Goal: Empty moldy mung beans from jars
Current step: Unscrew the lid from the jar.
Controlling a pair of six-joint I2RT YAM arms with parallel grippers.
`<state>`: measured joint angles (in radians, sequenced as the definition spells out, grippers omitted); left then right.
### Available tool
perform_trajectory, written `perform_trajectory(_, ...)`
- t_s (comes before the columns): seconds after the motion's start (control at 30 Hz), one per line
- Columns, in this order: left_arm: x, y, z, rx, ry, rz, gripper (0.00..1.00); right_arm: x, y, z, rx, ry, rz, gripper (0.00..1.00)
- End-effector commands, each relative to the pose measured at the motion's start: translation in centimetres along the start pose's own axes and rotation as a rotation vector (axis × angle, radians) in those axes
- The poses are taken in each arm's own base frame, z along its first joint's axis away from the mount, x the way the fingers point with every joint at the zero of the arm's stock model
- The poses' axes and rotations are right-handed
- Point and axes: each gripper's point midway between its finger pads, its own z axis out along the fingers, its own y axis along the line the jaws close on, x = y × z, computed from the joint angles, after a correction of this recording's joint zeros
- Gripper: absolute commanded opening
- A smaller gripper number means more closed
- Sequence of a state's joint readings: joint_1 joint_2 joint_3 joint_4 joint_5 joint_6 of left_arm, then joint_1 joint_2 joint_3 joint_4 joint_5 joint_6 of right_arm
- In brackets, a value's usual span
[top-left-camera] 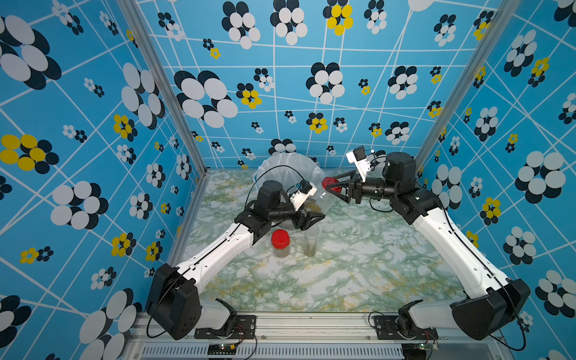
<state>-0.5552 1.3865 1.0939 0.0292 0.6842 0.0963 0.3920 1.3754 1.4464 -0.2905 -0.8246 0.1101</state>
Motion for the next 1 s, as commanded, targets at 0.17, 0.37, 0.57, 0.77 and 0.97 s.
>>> perform_trajectory(0.17,-0.7,-1.1,0.0,0.132,0.028,-0.008,0.37,2.6,2.9,-0.5,-0.165,0.097,-0.156,0.58)
perform_trajectory(0.37,-0.3,-0.8,0.0,0.131,0.039,-0.008,0.37,3.5,4.6,-1.3,-0.282,0.123,-0.23,0.57)
perform_trajectory(0.57,0.0,-0.5,0.2,0.128,0.048,-0.016,0.37,2.8,4.1,-1.2,-0.283,0.105,-0.22,0.57)
perform_trajectory(0.77,0.6,-0.1,0.3,0.115,0.063,-0.023,0.37,1.8,4.0,-1.2,-0.267,0.064,-0.221,0.57)
perform_trajectory(0.97,0.4,-0.4,0.1,0.165,0.048,-0.036,0.38,1.7,4.7,-2.3,-0.33,0.052,-0.236,0.58)
